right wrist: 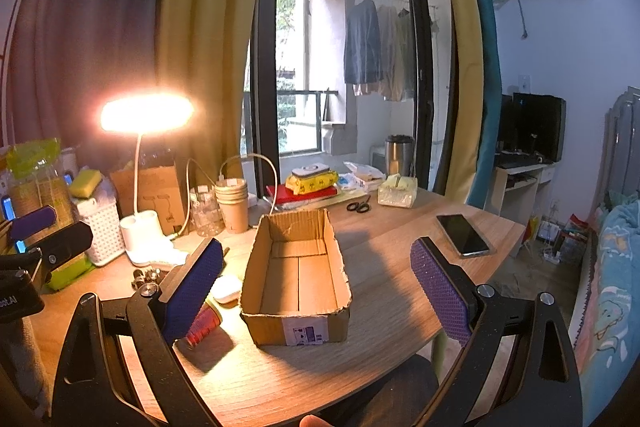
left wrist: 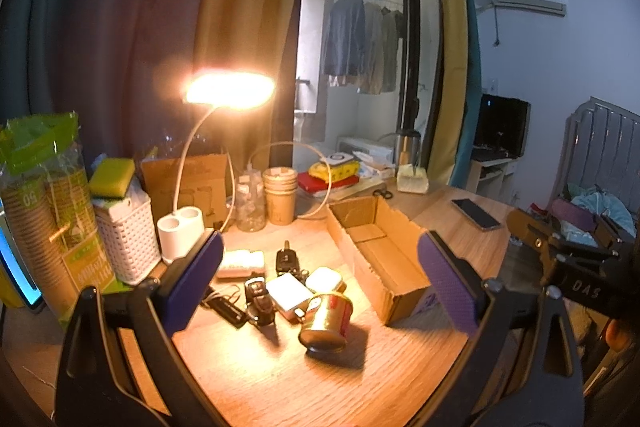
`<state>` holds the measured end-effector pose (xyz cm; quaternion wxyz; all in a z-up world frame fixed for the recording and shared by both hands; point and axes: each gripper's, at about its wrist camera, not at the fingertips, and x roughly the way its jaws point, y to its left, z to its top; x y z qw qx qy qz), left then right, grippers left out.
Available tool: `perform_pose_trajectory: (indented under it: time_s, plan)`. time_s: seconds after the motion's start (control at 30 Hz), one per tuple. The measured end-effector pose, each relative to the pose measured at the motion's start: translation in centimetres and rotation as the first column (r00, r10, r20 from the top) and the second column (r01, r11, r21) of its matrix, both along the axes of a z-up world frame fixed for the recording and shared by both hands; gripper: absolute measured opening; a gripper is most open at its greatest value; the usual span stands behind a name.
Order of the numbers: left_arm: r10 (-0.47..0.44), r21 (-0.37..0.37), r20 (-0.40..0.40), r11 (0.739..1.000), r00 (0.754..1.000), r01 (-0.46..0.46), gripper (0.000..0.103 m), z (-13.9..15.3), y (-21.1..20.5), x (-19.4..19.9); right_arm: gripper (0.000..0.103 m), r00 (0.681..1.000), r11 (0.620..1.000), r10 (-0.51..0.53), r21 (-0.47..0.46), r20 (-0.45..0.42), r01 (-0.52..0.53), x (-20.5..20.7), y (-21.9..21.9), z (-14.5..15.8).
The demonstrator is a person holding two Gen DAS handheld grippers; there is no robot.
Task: Organize rigid objects
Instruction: 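Move the left tool toward the red-and-gold tin can while the right tool grips the box wall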
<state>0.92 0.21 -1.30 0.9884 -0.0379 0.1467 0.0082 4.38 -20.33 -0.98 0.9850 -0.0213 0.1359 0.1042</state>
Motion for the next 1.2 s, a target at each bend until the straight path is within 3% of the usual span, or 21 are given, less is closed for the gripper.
perform_pose_trajectory:
  time_s: [0.53,0.83,0.97,1.07,1.2]
  plan:
    - [0.016,-0.003,-0.211,1.000,0.977,-0.017,0.099,-5.2,2.9,6.9,0.097,0.982,0.998,0.005,-0.059,-0.190,-0.016,10.2,0.2,-5.8]
    - [0.011,-0.033,-0.312,0.999,0.950,-0.022,0.099,-8.4,4.5,9.9,0.097,0.935,0.995,-0.028,-0.101,-0.355,-0.008,17.3,0.0,-10.4]
    - [0.008,-0.053,-0.339,0.998,0.941,-0.027,0.099,-9.3,5.2,10.5,0.097,0.901,0.993,-0.047,-0.117,-0.432,-0.004,19.4,-0.4,-12.3]
    - [0.006,-0.069,-0.362,0.997,0.932,-0.034,0.099,-9.9,5.6,10.9,0.097,0.877,0.998,-0.022,-0.062,-0.480,-0.009,20.5,-1.1,-13.1]
    - [-0.007,-0.085,-0.389,0.996,0.921,-0.029,0.099,-10.6,5.6,11.3,0.096,0.863,0.997,-0.019,-0.075,-0.505,-0.022,21.1,-0.8,-13.6]
